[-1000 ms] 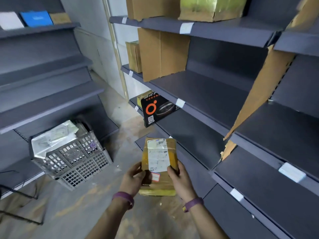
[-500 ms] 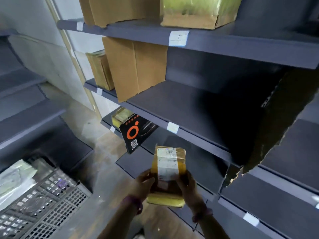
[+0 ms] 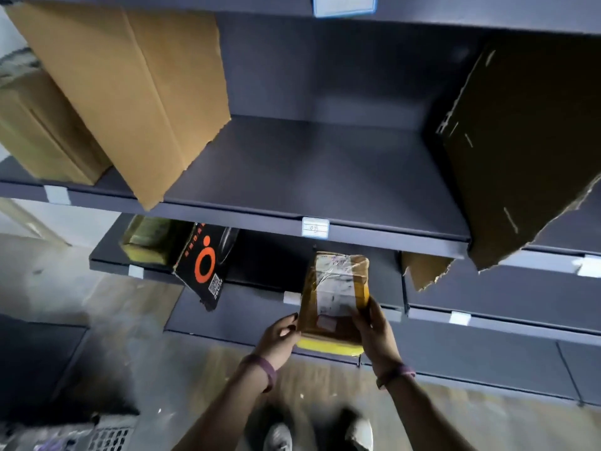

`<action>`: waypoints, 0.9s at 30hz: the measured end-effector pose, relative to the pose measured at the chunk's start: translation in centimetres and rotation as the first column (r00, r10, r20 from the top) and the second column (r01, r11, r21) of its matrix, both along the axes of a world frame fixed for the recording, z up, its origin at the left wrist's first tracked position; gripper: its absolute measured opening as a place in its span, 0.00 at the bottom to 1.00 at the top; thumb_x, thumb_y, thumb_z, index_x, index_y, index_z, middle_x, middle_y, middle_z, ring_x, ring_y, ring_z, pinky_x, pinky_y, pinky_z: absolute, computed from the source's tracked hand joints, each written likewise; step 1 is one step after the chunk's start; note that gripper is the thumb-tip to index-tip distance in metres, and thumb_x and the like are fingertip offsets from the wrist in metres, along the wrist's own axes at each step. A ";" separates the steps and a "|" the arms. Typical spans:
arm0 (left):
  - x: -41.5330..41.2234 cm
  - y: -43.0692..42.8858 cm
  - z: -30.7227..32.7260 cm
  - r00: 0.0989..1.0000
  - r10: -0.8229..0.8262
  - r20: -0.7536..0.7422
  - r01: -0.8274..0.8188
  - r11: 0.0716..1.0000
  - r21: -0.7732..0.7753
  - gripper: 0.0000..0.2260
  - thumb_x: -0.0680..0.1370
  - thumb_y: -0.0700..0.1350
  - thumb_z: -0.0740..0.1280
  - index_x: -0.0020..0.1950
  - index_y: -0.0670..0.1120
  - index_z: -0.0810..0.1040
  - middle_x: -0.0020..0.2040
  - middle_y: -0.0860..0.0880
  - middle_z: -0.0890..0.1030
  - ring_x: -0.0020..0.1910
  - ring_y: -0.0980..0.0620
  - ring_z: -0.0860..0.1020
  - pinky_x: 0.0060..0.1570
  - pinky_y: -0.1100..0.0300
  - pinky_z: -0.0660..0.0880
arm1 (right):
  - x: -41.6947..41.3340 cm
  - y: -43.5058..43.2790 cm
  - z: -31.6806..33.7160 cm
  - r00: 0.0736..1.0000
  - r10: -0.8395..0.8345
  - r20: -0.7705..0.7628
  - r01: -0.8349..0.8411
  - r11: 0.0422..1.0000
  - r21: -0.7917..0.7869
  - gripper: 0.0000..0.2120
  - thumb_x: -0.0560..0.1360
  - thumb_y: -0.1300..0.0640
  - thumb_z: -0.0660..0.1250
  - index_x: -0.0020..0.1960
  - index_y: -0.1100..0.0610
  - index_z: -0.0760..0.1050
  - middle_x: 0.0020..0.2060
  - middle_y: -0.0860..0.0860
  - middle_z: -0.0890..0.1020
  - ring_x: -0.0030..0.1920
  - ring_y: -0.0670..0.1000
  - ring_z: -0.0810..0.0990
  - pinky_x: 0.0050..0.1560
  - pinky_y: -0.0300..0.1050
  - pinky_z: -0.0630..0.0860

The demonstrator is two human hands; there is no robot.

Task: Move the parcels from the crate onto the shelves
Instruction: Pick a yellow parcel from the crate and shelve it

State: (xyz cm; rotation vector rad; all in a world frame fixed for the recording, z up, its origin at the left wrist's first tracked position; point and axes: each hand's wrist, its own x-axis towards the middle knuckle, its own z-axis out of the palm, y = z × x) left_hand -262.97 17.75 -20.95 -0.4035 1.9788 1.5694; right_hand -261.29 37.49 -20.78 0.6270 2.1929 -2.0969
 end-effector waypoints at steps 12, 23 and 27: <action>0.0 -0.6 -4.7 0.992 -0.091 0.093 0.089 0.996 0.025 0.25 0.79 0.39 0.62 0.74 0.54 0.62 0.73 0.51 0.66 0.69 0.48 0.69 0.67 0.49 0.69 | -0.2 -1.7 -1.0 1.000 -0.015 -0.027 0.013 0.997 -0.080 0.51 0.65 0.30 0.68 0.77 0.58 0.57 0.71 0.57 0.71 0.70 0.57 0.71 0.68 0.58 0.71; -0.5 -0.6 -3.8 0.979 -0.185 0.088 0.182 0.982 0.042 0.27 0.80 0.41 0.61 0.76 0.57 0.56 0.77 0.51 0.58 0.73 0.45 0.62 0.65 0.49 0.69 | 0.6 -2.6 -3.5 0.985 -0.169 0.042 0.169 0.986 -0.008 0.14 0.81 0.54 0.60 0.66 0.50 0.72 0.55 0.43 0.81 0.53 0.38 0.81 0.50 0.39 0.78; -1.2 -0.7 -3.1 0.980 -0.178 0.089 0.170 0.981 0.091 0.28 0.80 0.40 0.61 0.76 0.57 0.55 0.77 0.51 0.56 0.74 0.45 0.62 0.65 0.48 0.69 | 0.7 -2.7 -4.0 0.926 -0.343 0.156 0.368 0.914 -0.173 0.13 0.80 0.55 0.63 0.63 0.55 0.70 0.56 0.52 0.77 0.59 0.54 0.77 0.58 0.55 0.76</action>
